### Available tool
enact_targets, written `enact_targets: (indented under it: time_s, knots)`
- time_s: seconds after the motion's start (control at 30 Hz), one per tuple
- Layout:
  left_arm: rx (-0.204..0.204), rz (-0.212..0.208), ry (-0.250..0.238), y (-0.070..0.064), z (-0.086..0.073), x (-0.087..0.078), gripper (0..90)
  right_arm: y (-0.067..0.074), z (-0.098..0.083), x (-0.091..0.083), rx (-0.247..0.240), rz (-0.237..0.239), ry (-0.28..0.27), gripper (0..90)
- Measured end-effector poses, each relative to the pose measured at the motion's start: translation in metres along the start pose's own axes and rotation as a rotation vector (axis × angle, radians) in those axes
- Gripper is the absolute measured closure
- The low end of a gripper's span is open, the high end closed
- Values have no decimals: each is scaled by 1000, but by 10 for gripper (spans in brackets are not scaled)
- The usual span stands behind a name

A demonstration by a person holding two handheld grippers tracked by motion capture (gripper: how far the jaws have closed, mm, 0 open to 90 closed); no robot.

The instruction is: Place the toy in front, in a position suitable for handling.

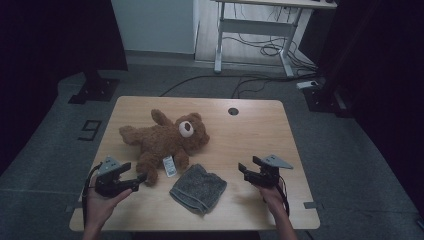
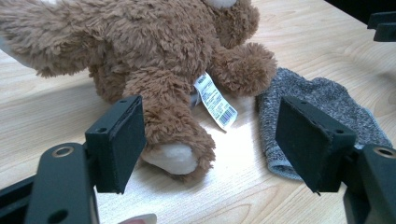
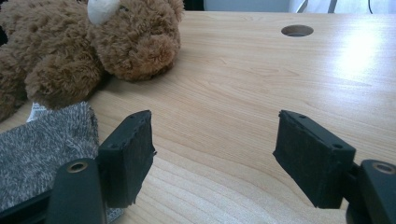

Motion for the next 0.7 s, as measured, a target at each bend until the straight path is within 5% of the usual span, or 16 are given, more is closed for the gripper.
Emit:
enact_targets:
  time_s: [0.43,0.7]
  knots:
    - [13,-8,30,-8,-4,12,241,10,-2,9,-21,19,29,265]
    - [-16,20,19,6,-5,7,232,16,-2,17,-41,29,58,251]
Point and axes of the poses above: each handheld gripper's, and its own axes: x roughly forward along the jaws, z roughly out of its top, y roughly to its left, the point moved 9 cm from there along x, roughly forward along the jaws, and after that the axes turned 11 degrees about z, right-handed, at the moved point
